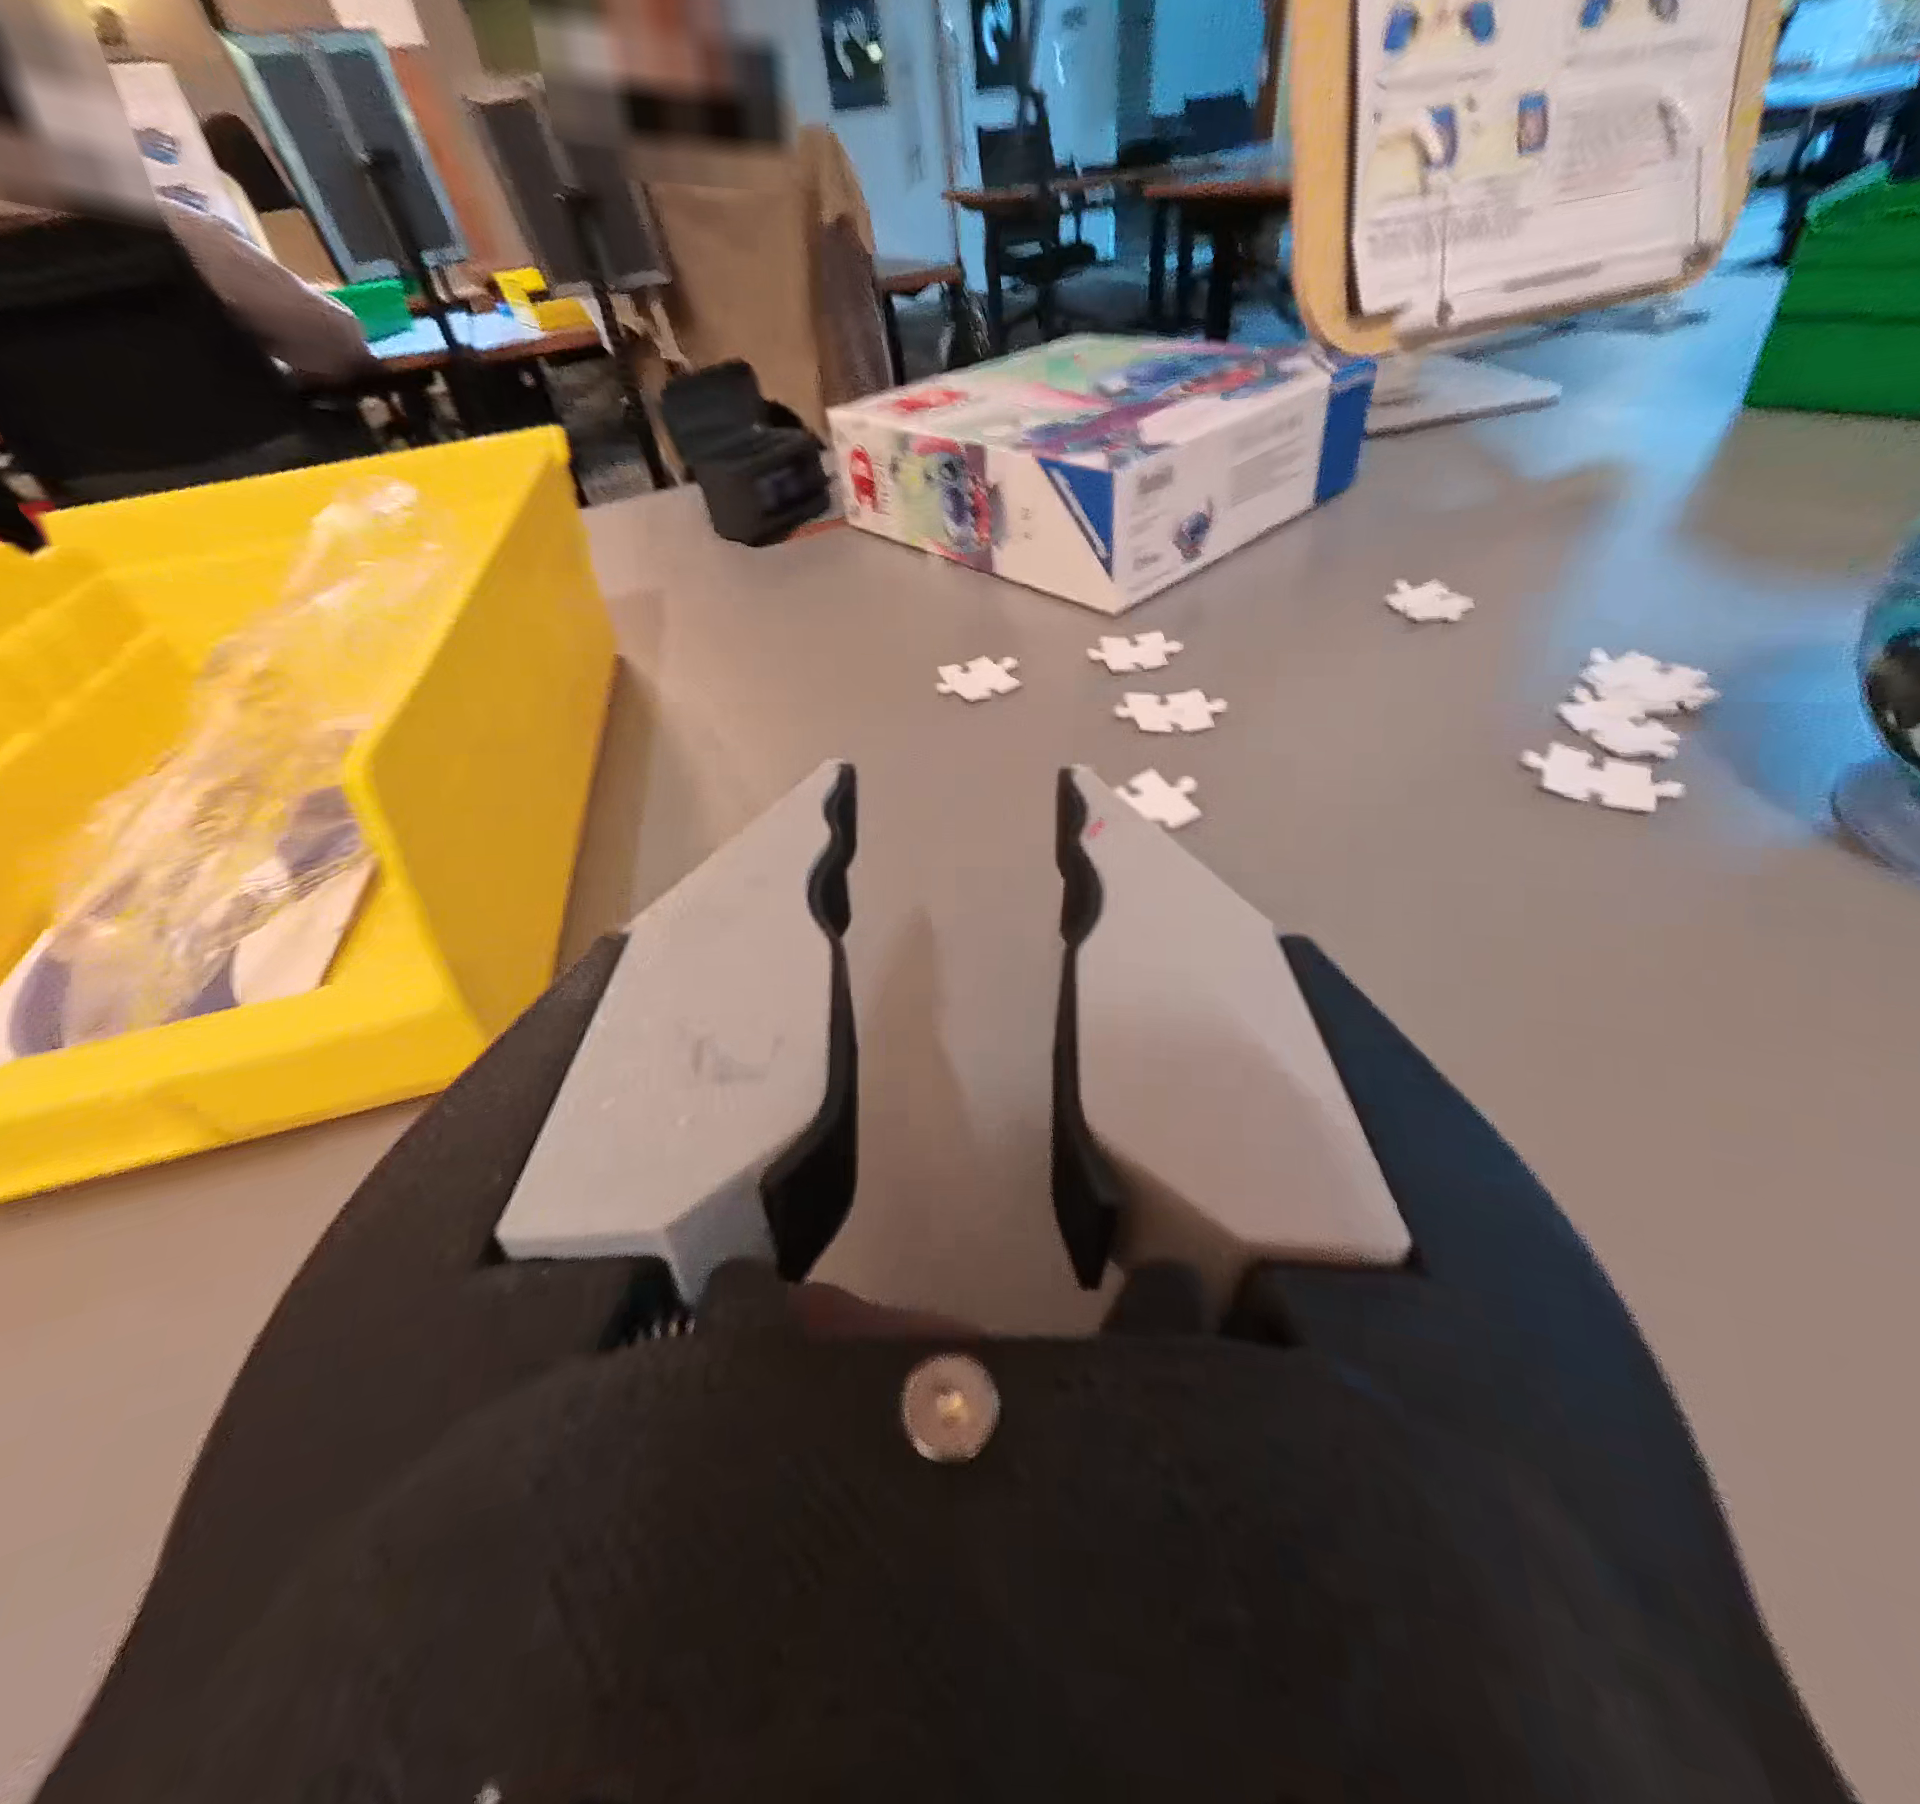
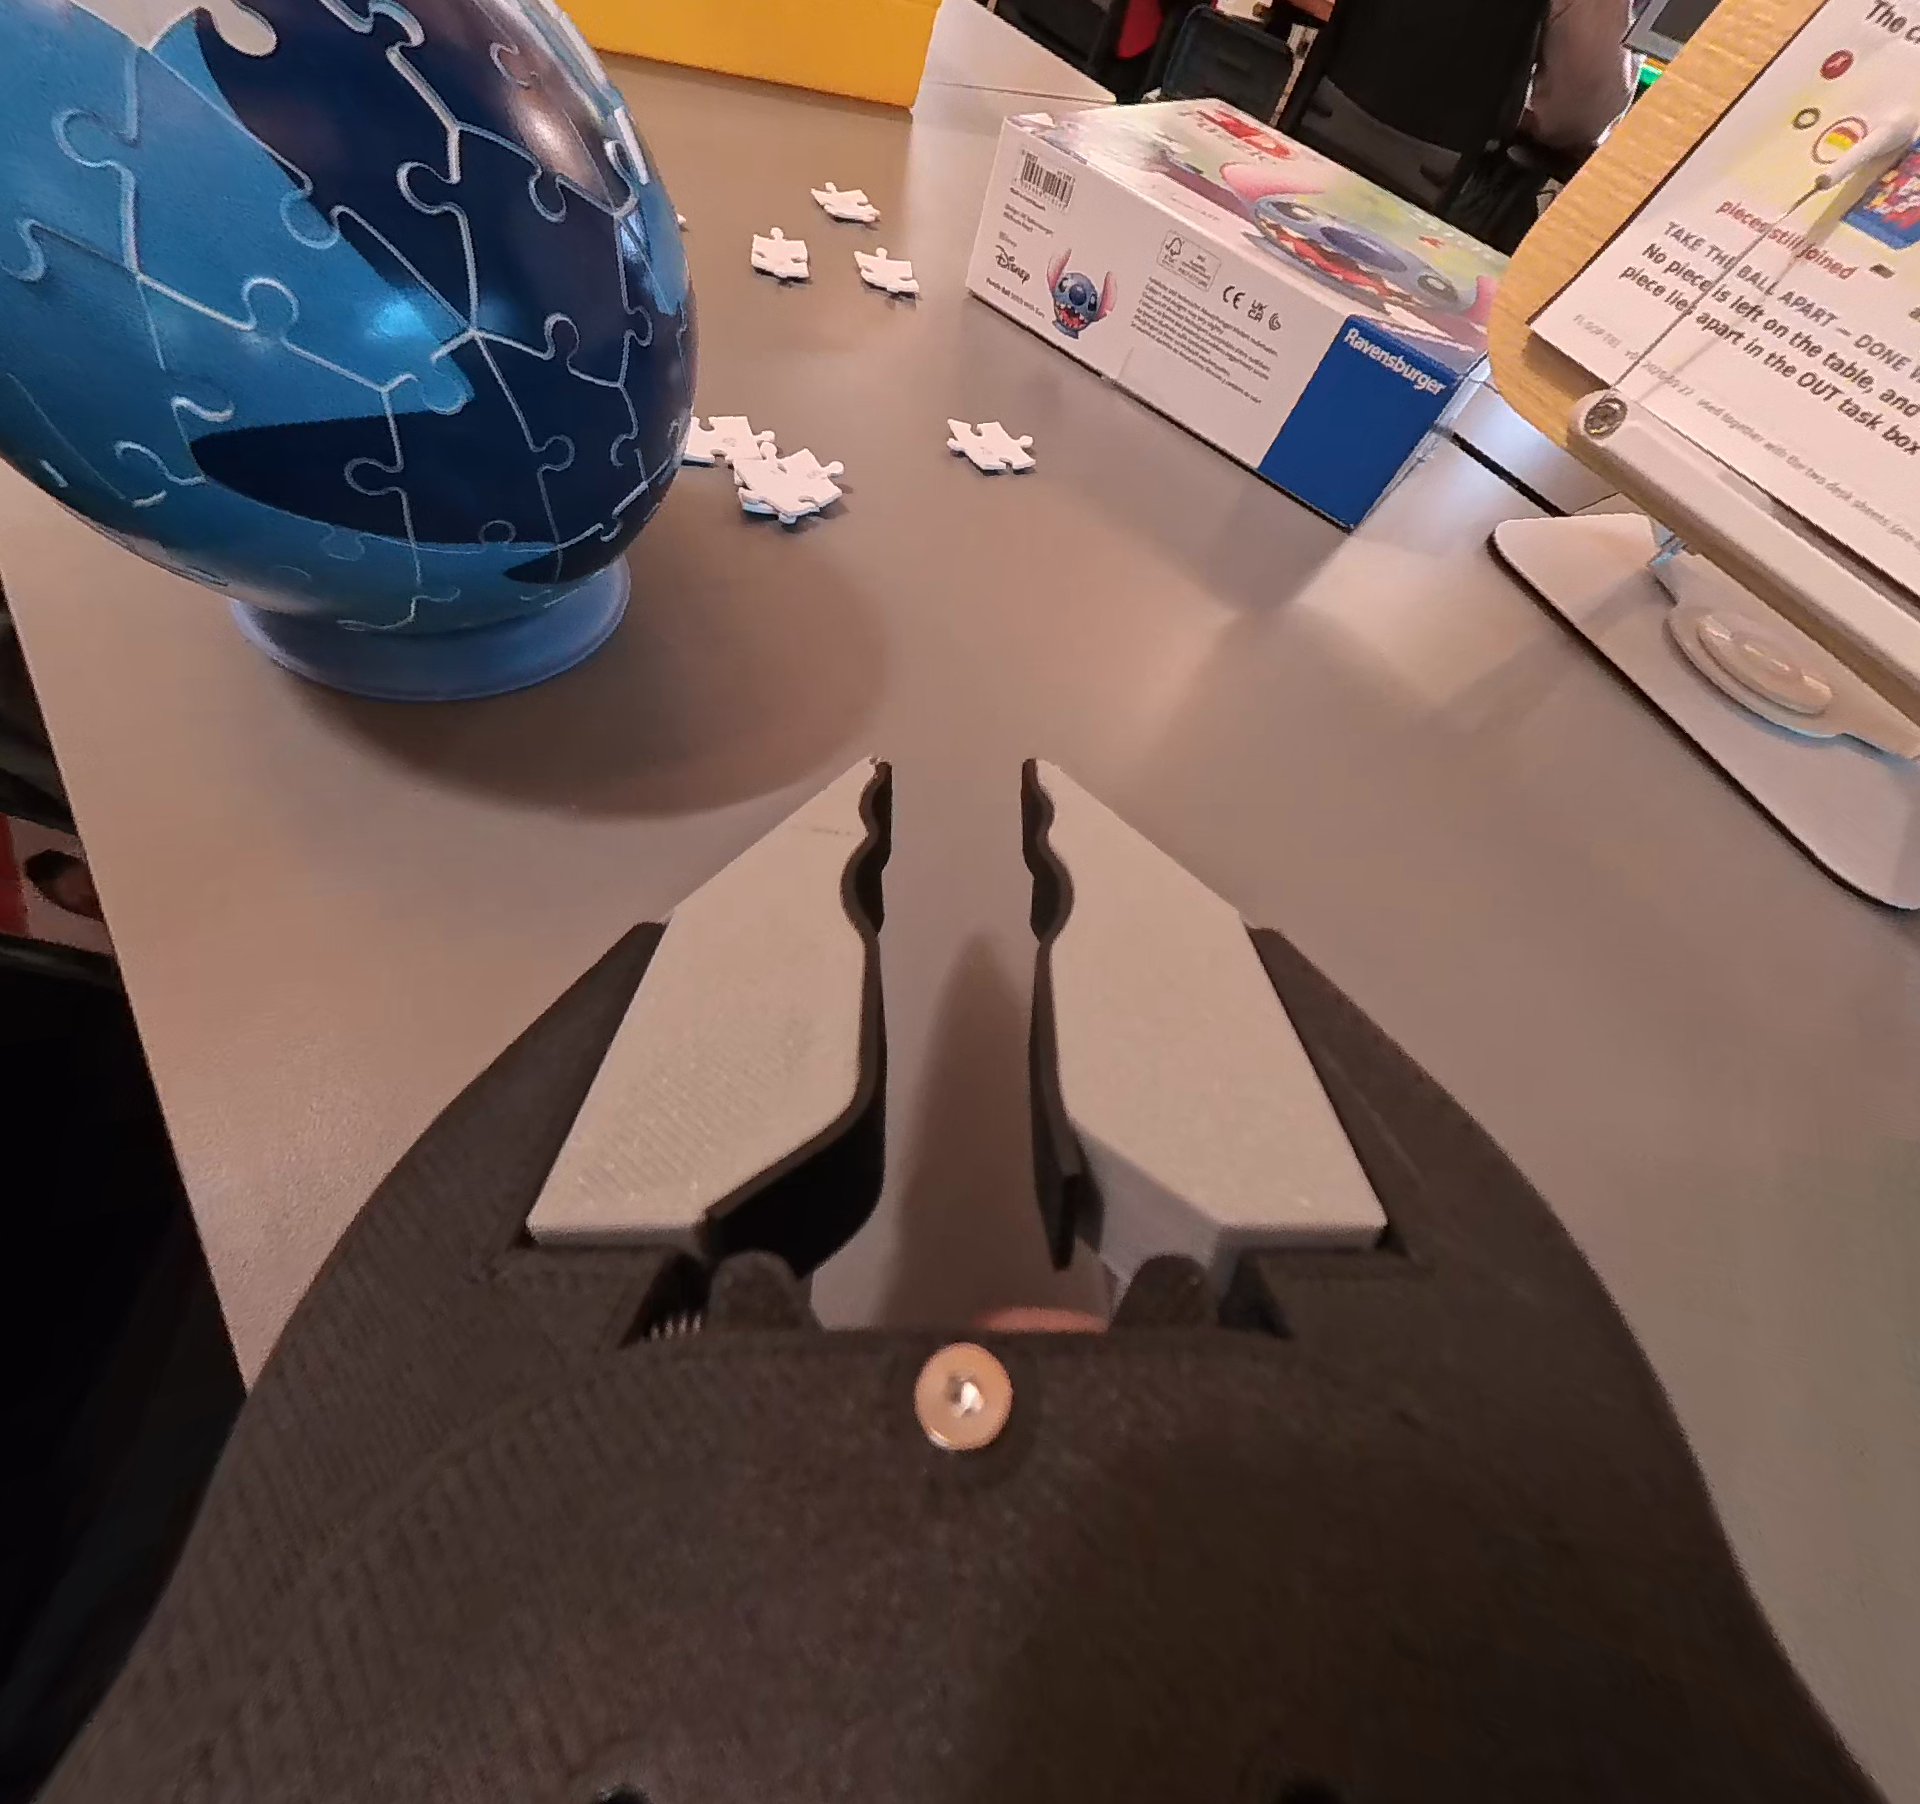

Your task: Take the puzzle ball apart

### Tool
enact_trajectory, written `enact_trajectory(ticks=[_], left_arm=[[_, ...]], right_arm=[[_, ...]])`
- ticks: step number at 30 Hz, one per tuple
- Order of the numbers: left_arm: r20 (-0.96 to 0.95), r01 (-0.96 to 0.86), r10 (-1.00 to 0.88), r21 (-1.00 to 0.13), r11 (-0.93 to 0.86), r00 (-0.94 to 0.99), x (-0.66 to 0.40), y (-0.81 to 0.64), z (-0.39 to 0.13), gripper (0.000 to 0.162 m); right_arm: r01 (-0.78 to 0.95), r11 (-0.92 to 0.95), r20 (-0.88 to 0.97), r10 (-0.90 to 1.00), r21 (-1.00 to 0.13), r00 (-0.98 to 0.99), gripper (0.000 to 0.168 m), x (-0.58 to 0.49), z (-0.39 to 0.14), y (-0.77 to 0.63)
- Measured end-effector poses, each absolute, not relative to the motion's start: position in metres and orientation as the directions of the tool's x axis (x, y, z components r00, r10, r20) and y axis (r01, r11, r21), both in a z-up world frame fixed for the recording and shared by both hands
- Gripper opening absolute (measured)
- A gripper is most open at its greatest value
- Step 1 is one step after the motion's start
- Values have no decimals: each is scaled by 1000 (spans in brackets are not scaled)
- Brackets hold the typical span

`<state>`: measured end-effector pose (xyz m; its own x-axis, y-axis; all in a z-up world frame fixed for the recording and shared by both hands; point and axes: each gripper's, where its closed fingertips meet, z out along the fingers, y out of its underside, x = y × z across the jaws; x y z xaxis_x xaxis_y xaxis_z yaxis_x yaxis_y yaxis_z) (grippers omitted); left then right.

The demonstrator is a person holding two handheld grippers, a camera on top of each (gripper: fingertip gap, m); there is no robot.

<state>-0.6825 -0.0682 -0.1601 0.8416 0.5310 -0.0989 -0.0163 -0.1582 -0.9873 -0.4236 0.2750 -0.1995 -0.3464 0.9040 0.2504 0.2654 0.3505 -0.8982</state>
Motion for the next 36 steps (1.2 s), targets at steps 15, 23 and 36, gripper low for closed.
enact_trajectory(ticks=[15,23,36], left_arm=[[-112,-9,514,-980,-198,851,-685,-68,-166,26],[-101,0,514,-981,-193,852,-686,-69,-166,23],[-96,-2,682,-991,-137,725,-709,-105,-153,35]], right_arm=[[266,396,295,889,-879,-351,22,-424,-203,272],[265,399,295,886,-878,-359,22,-423,-203,271],[280,420,308,878,-863,-366,21,-424,-207,269]])
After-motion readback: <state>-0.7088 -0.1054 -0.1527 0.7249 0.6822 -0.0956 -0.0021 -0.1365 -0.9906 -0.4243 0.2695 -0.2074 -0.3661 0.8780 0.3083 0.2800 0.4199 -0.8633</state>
